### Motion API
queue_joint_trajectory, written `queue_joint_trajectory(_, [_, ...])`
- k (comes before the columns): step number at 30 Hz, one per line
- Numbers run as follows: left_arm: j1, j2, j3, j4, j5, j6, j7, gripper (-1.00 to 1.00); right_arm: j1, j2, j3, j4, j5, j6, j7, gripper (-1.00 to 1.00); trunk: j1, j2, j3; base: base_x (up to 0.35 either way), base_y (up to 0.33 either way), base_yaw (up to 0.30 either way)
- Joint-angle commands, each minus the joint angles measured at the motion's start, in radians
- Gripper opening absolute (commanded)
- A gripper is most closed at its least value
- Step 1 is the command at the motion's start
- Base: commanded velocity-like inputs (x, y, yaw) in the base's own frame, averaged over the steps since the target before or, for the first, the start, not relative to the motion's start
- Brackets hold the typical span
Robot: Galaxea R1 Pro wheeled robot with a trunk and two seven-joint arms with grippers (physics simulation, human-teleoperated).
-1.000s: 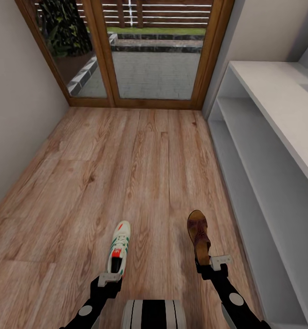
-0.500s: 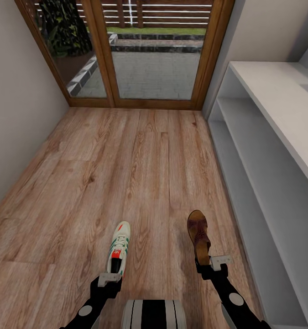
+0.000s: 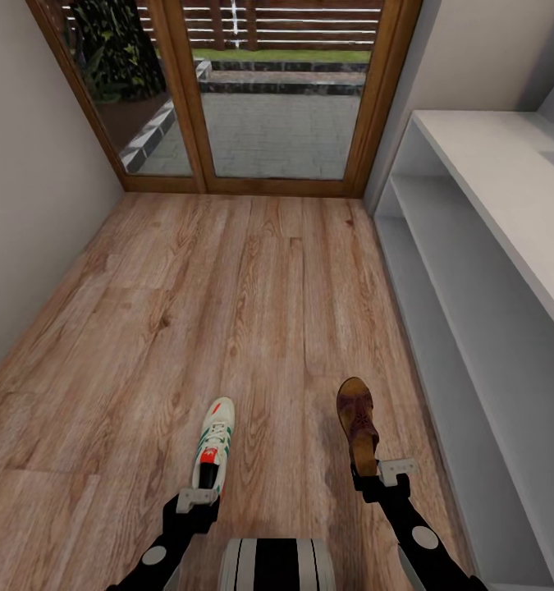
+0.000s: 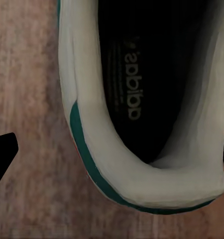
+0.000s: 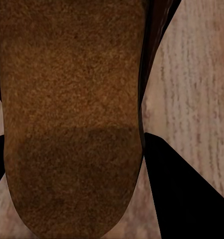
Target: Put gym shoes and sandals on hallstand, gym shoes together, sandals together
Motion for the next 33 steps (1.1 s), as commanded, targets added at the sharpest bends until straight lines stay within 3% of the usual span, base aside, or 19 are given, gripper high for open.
queue_joint_trajectory(1, [-0.002,-0.002,0.008,-0.001,-0.01,-0.003,-0.001,1.0,0.0,-0.001,0.003,0.0,-0.003,-0.002,-0.002,-1.0,0.0,0.0,-0.001,0.0,0.0,0.0])
queue_joint_trajectory(15, [-0.009,-0.005,0.01,-0.011,-0.008,0.001,0.0,1.0,0.0,-0.001,0.003,0.0,-0.003,-0.002,-0.001,-1.0,0.0,0.0,-0.001,0.0,0.0,0.0])
queue_joint_trajectory(16, [-0.009,-0.006,0.01,-0.01,-0.008,0.002,0.0,-1.0,0.0,-0.001,0.003,0.0,-0.003,-0.002,-0.001,-1.0,0.0,0.0,-0.001,0.0,0.0,0.0])
queue_joint_trajectory(33, [-0.007,-0.001,0.009,-0.012,-0.007,-0.009,0.0,-1.0,0.0,-0.001,0.004,0.0,-0.003,-0.002,-0.001,-1.0,0.0,0.0,-0.001,0.0,0.0,0.0])
